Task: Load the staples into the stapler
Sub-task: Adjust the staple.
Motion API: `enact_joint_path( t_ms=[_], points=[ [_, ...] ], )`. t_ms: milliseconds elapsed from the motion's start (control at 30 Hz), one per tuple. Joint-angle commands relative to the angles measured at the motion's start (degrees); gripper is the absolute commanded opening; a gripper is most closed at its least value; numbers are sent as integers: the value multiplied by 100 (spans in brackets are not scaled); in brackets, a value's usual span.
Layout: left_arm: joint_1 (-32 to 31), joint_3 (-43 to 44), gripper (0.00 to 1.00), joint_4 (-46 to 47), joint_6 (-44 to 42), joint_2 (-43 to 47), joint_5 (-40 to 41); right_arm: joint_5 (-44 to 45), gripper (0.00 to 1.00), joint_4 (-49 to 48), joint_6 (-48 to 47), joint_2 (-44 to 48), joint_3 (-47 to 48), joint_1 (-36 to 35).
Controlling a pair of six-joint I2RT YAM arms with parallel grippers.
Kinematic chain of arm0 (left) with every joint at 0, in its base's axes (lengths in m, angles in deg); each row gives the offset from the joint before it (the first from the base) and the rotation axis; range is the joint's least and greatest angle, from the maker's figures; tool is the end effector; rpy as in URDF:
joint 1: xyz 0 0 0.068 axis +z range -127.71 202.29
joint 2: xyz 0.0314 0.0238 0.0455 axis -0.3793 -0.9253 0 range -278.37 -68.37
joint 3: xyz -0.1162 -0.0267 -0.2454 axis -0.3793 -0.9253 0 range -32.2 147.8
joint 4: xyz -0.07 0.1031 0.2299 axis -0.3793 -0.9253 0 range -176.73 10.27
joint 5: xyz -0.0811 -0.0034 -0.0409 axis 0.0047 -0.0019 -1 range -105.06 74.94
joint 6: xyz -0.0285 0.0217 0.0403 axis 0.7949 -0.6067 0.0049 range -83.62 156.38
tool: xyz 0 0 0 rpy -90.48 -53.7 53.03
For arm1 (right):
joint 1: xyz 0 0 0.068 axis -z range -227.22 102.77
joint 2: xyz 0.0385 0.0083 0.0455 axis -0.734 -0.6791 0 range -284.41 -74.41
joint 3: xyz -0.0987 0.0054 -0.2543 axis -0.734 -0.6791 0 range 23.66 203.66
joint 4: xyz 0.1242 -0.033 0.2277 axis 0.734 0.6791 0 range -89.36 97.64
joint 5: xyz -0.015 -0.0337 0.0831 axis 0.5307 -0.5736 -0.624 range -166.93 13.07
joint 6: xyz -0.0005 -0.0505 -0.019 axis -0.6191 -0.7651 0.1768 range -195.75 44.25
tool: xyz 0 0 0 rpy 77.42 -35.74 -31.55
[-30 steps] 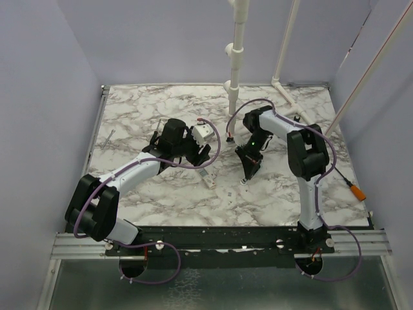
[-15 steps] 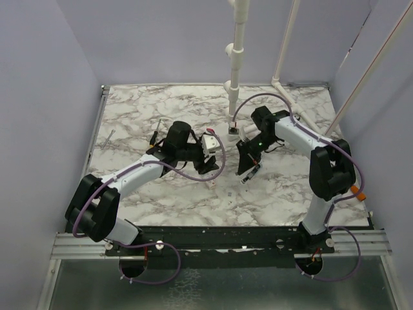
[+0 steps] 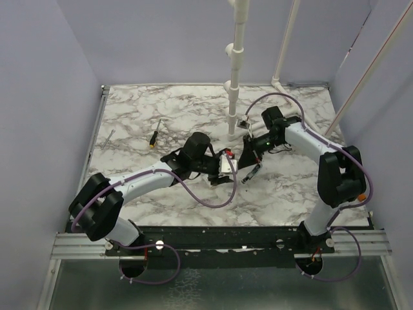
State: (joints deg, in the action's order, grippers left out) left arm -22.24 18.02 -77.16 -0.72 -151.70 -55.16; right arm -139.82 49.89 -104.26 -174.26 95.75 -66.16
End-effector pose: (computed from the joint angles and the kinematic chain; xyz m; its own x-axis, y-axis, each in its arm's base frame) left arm 0.2083 -0.2369 0.2407 0.2730 0.3786 -0.8844 0.9618 -0.0902 0.2583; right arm 0.3021 0.1371 0.2247 -0.6489 -0.4526 -0.6116 -0.7362 0.1707 0.6548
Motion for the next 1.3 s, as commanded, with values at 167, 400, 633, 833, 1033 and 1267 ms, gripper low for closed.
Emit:
enact_joint_path(
  t_ms=[167, 400, 633, 833, 1033, 1267],
  points=[
    [-112, -104, 58, 894, 495, -79, 1315, -623, 1, -916, 563, 450, -636, 212],
    [-246, -244, 54, 1027, 543, -53, 1319, -781, 1, -1620, 1273, 683, -1039, 448],
    [-263, -305, 54, 1106, 362, -71, 1263, -901, 1, -2003, 1613, 693, -1242, 551],
    [-398, -194, 54, 1216, 297, -252, 1641, -1116, 1, -2281, 1950, 604, -1316, 625],
    [-541, -168, 54, 1286, 274, -351, 1826, -1174, 1, -2403, 2104, 555, -1365, 680],
    [-609, -234, 52, 1449, 341, -315, 2233, -1181, 1, -2464, 2155, 522, -1412, 707]
  ],
)
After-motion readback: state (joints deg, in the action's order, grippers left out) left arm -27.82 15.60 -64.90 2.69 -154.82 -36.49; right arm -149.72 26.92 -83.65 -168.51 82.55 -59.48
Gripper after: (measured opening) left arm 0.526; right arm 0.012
